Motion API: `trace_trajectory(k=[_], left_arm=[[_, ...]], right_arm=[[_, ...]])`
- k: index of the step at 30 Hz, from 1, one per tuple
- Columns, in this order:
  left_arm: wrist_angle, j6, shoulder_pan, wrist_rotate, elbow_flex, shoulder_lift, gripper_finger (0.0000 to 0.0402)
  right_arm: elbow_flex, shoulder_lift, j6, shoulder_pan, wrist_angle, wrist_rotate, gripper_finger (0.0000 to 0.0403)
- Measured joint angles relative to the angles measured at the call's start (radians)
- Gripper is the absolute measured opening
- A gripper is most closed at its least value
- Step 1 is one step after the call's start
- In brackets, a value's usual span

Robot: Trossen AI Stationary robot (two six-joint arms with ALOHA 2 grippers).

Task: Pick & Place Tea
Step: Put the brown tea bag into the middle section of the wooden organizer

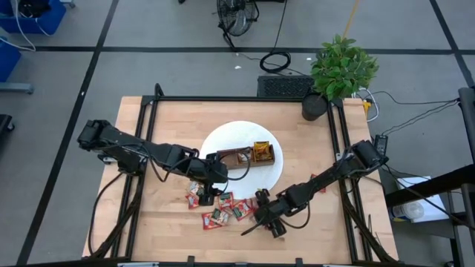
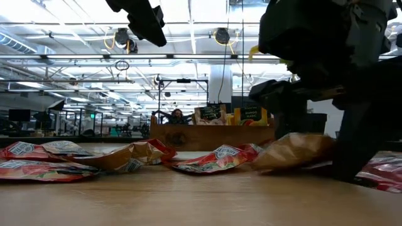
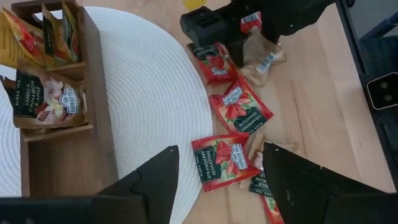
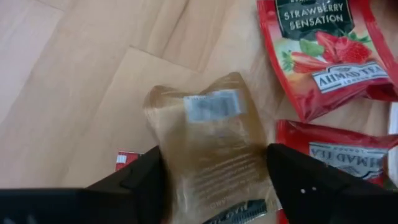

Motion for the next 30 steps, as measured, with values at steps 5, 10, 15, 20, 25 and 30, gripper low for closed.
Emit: trace_trajectory(k=[5,10,15,20,25,30], left_arm=[[0.000,0.002,0.000,0.000,0.000,0.000,0.0230],[0.001,0.001,0.000,0.000,0.000,0.000,0.0230],[0.001,-0.001,0.000,0.000,0.000,0.000,0.0230],[0.035,-0.031,0.000,-0.022,0.000,0.001,0.0230],[0.240,-0.007,-0.008,-0.073,0.000,0.076,0.0230],[0.389,0.087,-0.035,-0.104,-0.001,0.177,0.0230]], right_arm=[[0.000,-0.031,-0.003,0.008,-0.008,0.000,0.0158],[0.000,-0.070,-0.021,0.027,-0.005,0.000,0.0056],[0.000,-0.104,-0.088,0.066,-0.003,0.002,0.0008],[-0.001,-0.161,-0.091,0.096,-0.044,0.128,0.0002],[-0.001,-0.248,-0.048,0.097,-0.140,0.283,0.0001],[-0.001,-0.325,-0.037,0.078,-0.172,0.396,0.0001]])
